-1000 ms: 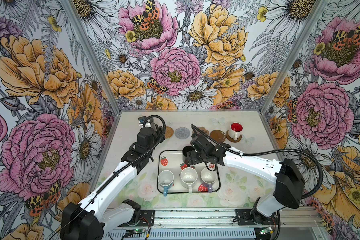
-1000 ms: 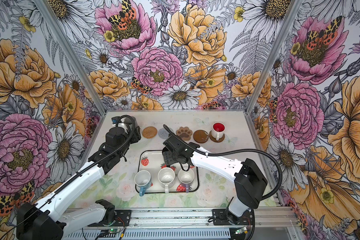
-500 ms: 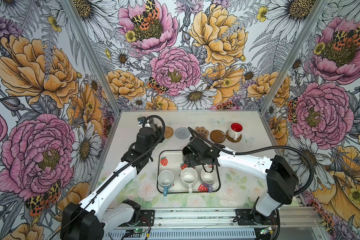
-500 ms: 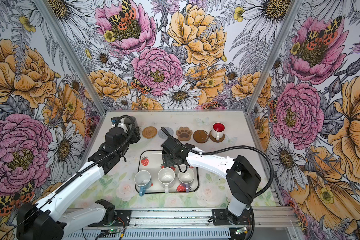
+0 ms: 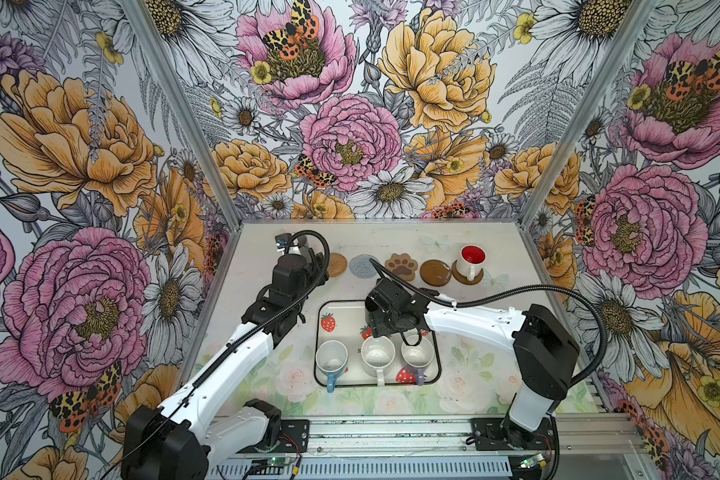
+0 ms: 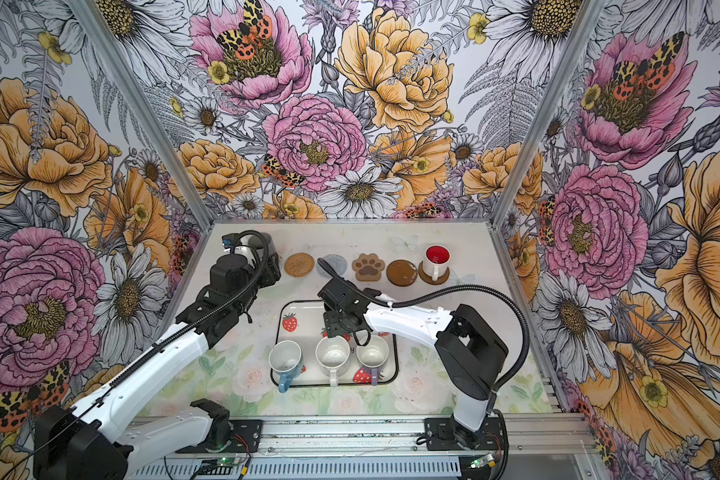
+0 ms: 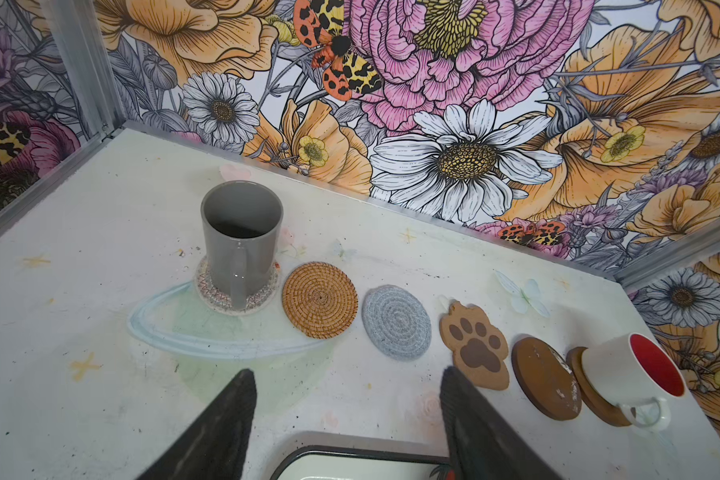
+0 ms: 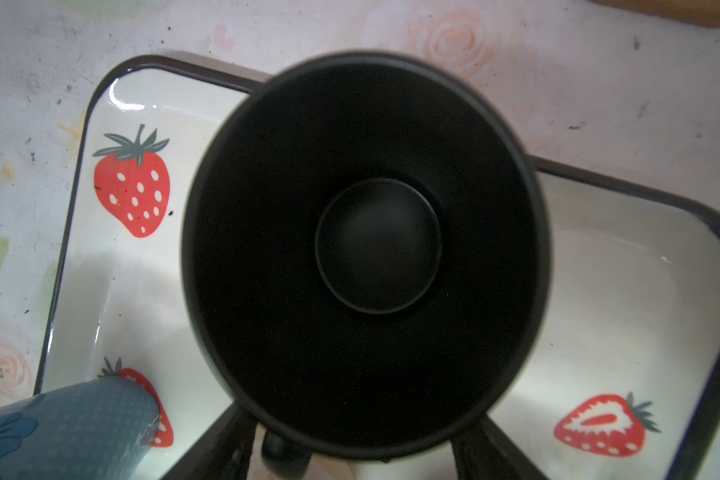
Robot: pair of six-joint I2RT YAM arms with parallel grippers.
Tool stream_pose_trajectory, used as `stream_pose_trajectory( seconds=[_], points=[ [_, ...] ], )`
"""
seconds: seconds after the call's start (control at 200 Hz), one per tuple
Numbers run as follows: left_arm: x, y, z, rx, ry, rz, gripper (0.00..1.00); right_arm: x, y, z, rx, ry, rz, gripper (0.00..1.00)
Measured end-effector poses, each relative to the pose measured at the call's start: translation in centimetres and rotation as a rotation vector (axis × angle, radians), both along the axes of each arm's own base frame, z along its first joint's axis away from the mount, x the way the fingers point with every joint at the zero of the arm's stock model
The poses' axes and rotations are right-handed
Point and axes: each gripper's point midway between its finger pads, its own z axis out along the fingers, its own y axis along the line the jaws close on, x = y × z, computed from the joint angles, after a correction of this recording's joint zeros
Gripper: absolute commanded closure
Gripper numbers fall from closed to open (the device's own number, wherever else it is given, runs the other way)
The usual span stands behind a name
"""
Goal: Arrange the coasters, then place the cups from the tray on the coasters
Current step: 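Lift the black mug off the tray with the right gripper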
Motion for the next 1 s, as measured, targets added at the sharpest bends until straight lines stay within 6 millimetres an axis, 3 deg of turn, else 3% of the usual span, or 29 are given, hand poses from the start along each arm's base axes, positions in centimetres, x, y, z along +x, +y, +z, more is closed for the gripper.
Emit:
stream_pose_trajectory(
  seconds=[0.285, 0.44, 1.001],
  points=[
    [0.2, 0.0, -0.5, 0.005, 0.013, 0.001, 0.28, 0.5, 0.3, -0.6, -0.007, 0.002, -0.004, 0.34],
    [0.3, 0.0, -0.6, 0.006, 0.017, 0.001, 0.28, 0.9, 0.3, -0.7, -0.005, -0.001, -0.01, 0.46],
    [0.5, 0.1, -1.2, 0.011, 0.032, 0.004, 0.29, 1.3, -0.8, -1.0, -0.029, 0.009, -0.014, 0.72]
  ],
)
